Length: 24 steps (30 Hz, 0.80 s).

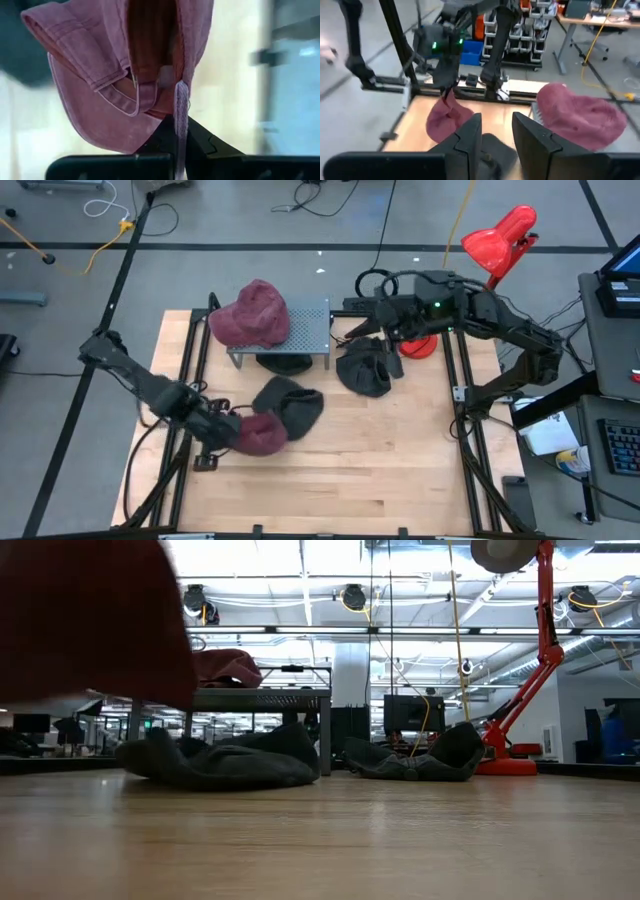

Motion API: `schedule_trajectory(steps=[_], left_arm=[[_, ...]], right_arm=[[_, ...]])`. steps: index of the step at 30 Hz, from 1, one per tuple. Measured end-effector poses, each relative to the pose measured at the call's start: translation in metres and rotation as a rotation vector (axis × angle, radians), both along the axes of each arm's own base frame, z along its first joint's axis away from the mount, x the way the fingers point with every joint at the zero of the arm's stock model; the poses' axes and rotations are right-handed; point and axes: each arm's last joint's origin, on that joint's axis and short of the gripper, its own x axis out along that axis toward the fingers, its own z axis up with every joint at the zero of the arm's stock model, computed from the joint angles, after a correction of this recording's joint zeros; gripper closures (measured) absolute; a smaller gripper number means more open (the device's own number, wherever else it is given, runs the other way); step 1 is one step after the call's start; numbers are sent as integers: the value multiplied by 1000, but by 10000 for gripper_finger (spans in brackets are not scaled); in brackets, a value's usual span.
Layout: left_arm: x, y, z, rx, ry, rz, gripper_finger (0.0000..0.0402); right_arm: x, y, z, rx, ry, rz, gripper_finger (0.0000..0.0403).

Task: Pick & Place hat
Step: Stack the red cap on top of the red cap on the shelf

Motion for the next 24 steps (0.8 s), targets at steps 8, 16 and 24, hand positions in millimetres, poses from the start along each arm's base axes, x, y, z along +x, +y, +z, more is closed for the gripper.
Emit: schedule_trajectory(steps=[8, 16, 24], left_arm=[[-6, 12, 110, -253, -316, 9, 394], [-17, 41, 189, -421, -633, 74, 394], [-17, 67, 236, -427, -1034, 14, 394]], right_arm=[[-15, 2, 0, 143, 71, -46, 263], [-3, -3, -28, 129, 195, -31, 160], [25, -25, -58, 183, 32, 186, 131]])
